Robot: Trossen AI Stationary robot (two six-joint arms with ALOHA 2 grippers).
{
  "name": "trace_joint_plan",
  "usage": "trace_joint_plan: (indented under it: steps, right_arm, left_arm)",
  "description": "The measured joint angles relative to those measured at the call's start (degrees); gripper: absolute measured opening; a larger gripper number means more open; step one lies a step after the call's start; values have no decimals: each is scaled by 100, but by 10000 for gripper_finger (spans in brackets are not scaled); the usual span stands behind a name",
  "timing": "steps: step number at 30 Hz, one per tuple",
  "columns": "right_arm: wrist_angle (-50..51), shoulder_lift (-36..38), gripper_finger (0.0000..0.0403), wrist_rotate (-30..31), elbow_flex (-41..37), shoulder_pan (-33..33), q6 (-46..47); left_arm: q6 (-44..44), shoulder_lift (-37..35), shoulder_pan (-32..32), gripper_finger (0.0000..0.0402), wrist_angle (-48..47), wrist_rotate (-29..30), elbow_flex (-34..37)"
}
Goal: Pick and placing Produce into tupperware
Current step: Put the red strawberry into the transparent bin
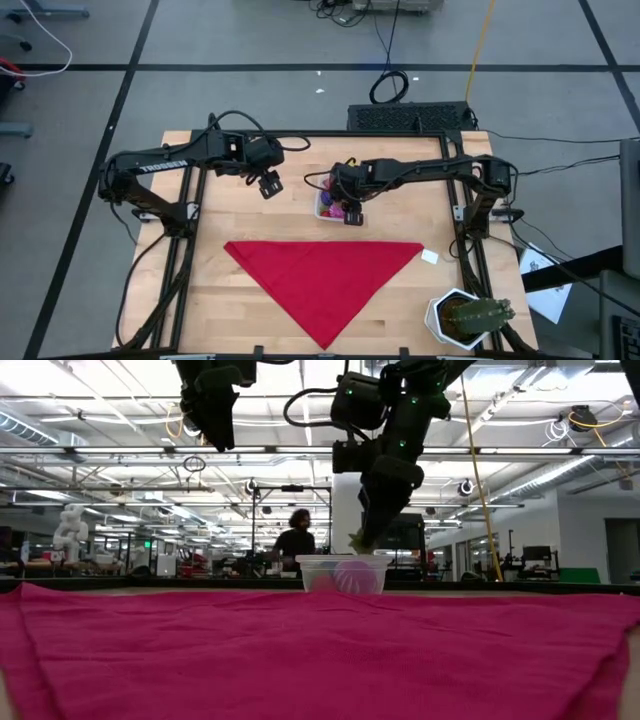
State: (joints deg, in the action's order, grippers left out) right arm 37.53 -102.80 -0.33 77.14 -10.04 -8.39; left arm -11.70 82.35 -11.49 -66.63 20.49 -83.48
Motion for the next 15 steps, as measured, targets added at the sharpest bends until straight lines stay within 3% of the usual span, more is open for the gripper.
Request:
trace_joint_plan:
  steps: [15]
  right_arm:
    - [2,0,151,2,-2,0,19]
  left_arm:
    - [-2,0,-1,266,2,0,0]
